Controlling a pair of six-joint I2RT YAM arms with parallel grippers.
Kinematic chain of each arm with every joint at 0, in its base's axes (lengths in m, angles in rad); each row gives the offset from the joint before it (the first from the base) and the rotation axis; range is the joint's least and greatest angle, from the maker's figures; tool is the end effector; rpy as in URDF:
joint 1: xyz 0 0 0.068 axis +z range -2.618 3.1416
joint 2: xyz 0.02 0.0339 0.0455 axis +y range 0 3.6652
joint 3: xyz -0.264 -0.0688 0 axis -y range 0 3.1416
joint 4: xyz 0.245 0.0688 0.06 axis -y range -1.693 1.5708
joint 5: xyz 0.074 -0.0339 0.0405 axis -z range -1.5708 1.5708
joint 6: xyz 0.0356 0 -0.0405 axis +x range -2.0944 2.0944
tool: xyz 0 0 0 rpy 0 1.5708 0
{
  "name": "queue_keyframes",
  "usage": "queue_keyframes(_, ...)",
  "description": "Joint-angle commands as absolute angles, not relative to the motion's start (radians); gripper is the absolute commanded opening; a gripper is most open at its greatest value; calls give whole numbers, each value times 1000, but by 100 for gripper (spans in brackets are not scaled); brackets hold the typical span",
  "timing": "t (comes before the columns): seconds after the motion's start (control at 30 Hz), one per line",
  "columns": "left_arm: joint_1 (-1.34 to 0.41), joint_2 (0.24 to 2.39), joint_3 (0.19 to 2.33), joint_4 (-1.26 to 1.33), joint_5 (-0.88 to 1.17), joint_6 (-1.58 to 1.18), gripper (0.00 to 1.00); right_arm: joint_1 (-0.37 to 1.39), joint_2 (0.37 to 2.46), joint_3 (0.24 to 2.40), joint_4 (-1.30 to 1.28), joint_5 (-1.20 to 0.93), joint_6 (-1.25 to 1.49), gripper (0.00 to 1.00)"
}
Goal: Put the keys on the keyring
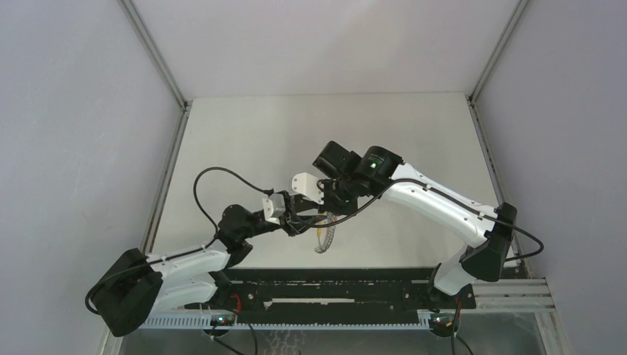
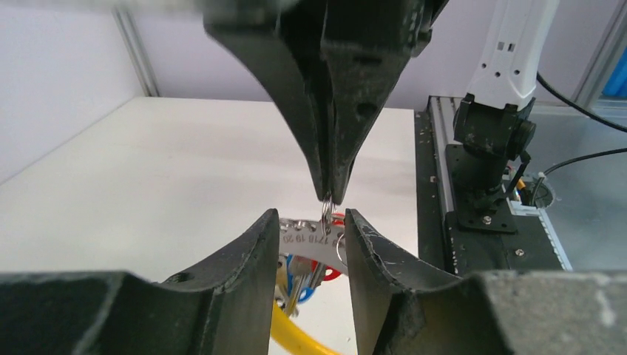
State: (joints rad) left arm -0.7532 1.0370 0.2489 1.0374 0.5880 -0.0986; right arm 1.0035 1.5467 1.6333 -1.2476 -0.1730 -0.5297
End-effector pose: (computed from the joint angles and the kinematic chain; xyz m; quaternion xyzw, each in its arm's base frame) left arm 0.1334 -0.1522 0.2349 0.4055 0.4826 -0.4741 0.6147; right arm 0.1539 0.2529 0.3584 -0.6893 0.6904 0.1298 0.1772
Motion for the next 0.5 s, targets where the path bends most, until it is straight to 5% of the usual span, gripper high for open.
queue_keyframes(0.0, -746, 1096, 256, 1249, 640, -181, 41, 1022, 1552, 1692, -1267, -145, -536, 0)
queue_keyframes(0.47, -747, 1212, 273, 1313, 681, -210, 31, 1039, 1583, 1738, -1286, -119, -538, 0)
